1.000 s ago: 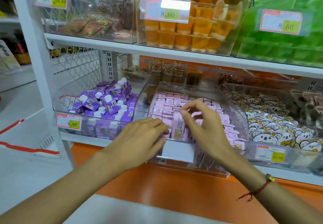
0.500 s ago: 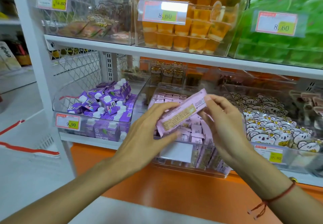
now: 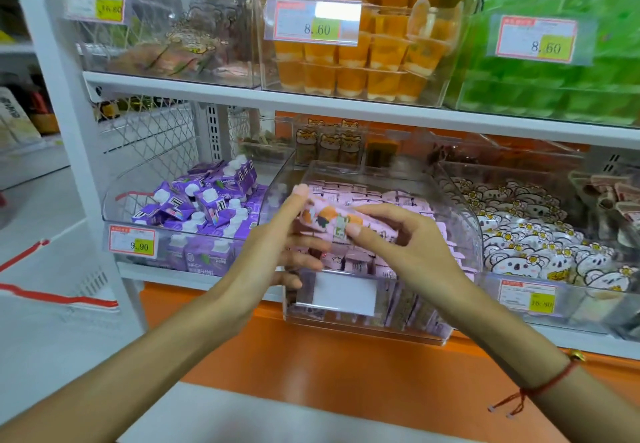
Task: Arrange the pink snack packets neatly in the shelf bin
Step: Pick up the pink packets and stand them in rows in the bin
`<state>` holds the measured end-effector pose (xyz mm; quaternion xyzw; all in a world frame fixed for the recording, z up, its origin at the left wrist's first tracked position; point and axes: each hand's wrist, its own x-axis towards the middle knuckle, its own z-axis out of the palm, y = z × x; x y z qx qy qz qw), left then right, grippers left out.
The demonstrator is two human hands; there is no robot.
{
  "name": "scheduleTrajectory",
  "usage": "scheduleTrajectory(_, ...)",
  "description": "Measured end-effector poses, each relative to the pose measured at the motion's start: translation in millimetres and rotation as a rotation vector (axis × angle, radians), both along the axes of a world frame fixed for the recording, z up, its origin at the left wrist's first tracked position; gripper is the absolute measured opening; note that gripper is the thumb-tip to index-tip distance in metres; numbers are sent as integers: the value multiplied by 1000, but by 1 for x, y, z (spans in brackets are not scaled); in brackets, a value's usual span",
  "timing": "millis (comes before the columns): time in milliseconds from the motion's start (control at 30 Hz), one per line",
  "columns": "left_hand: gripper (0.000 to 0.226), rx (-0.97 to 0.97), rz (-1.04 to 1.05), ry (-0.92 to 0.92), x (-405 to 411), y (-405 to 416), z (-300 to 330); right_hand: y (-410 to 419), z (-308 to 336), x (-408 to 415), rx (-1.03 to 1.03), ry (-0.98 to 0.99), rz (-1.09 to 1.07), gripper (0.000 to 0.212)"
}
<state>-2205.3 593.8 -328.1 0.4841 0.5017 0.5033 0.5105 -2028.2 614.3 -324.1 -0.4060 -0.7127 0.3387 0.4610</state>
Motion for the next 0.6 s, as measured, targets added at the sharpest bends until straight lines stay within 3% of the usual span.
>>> scheduleTrajectory(100,56,216,74,166,-4,2,-6,3,1,3,-269,200,-26,39)
scheduleTrajectory(167,25,417,112,417,-8,1,-15,3,4,4,-511,435,68,44)
scheduleTrajectory(200,19,487,110,556,-10,1,-19,4,5,5,-612,555,127,42)
scheduleTrajectory(300,32,666,11,975,-12,4,-29,5,7,6,-782,737,280,32)
scheduleTrajectory(367,35,762,-50,1213,-12,6,-34,6,6,3,-785,731,327,31)
scheduleTrajectory(467,35,797,-88,1373,-14,8,-34,10,5,-3,-612,626,259,28)
scheduleTrajectory(600,20,817,-39,1465,-19,9,-25,17,-4,-16,-272,222,62,21)
